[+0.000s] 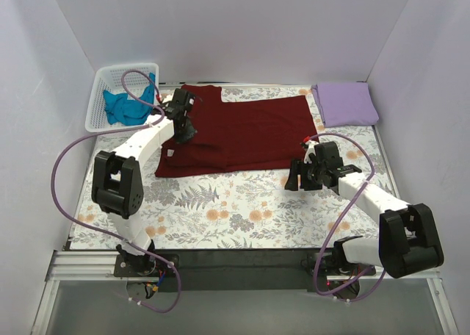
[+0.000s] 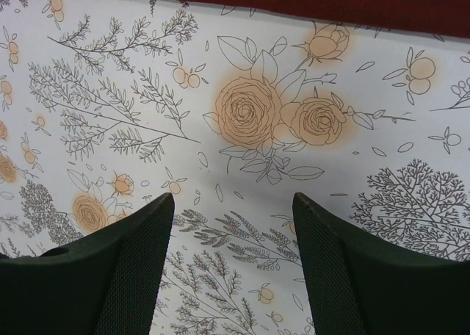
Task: Fold and stack the t-shirts
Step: Fold the tshirt
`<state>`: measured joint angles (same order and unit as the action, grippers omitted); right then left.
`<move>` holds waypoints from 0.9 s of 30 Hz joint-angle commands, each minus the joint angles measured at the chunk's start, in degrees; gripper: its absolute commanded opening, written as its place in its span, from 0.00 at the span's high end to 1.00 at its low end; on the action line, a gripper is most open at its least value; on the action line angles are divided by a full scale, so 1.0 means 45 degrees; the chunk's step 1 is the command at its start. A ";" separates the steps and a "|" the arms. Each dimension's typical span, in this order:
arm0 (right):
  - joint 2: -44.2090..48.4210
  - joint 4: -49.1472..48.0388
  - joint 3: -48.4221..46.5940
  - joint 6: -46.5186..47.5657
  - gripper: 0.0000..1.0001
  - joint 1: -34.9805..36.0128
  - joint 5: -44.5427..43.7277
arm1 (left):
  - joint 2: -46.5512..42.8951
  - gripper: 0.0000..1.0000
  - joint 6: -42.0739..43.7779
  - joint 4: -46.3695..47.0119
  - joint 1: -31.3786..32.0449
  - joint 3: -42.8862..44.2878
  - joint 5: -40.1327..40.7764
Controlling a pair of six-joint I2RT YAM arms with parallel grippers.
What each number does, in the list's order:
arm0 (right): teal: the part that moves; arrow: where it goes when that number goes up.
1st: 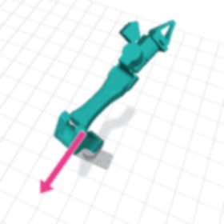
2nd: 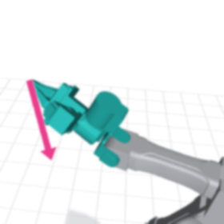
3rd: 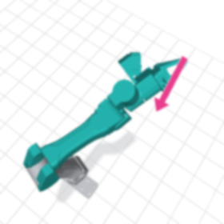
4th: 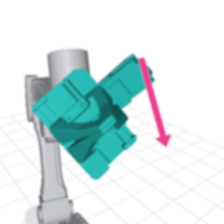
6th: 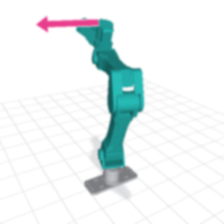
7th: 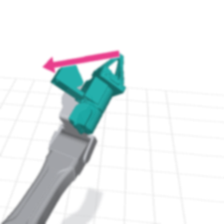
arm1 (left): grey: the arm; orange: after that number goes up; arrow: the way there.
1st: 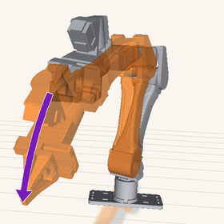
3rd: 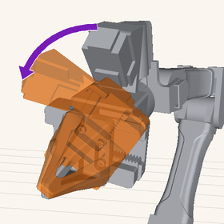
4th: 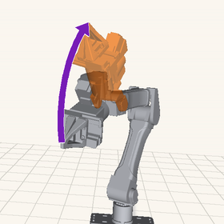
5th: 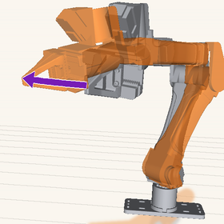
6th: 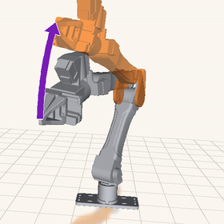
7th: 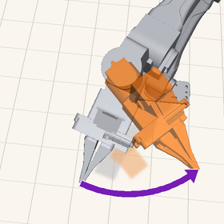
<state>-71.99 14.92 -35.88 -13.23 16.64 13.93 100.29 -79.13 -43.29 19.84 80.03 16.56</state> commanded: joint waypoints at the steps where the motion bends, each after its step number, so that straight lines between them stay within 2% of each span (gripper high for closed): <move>1: -0.0233 -0.0053 -0.0776 0.0362 0.28 0.0051 0.0302 | 0.1031 1.00 0.0768 -0.0029 -0.0598 0.1782 0.0481; 3: -0.0564 -0.0014 -0.1068 0.0363 0.30 0.0051 0.0302 | 0.1887 1.00 0.0963 0.0107 -0.0832 0.2894 0.0442; 9: -0.1579 -0.0131 -0.2123 0.0226 0.34 0.0071 0.0244 | 0.2771 1.00 0.1120 0.0944 -0.1321 0.3952 0.0267; 18: -0.3767 -0.0248 -0.4757 0.0265 0.37 0.0051 -0.0908 | 0.3494 1.00 0.1413 0.2684 -0.1478 0.4598 -0.0632; 27: -0.5876 -0.0288 -0.6694 0.0460 0.38 -0.0007 -0.2237 | 0.3514 1.00 0.1745 0.4188 -0.1576 0.4131 -0.0554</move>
<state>-96.90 14.63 -62.78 -11.92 16.62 6.57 116.97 -72.64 -28.91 13.23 98.83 13.85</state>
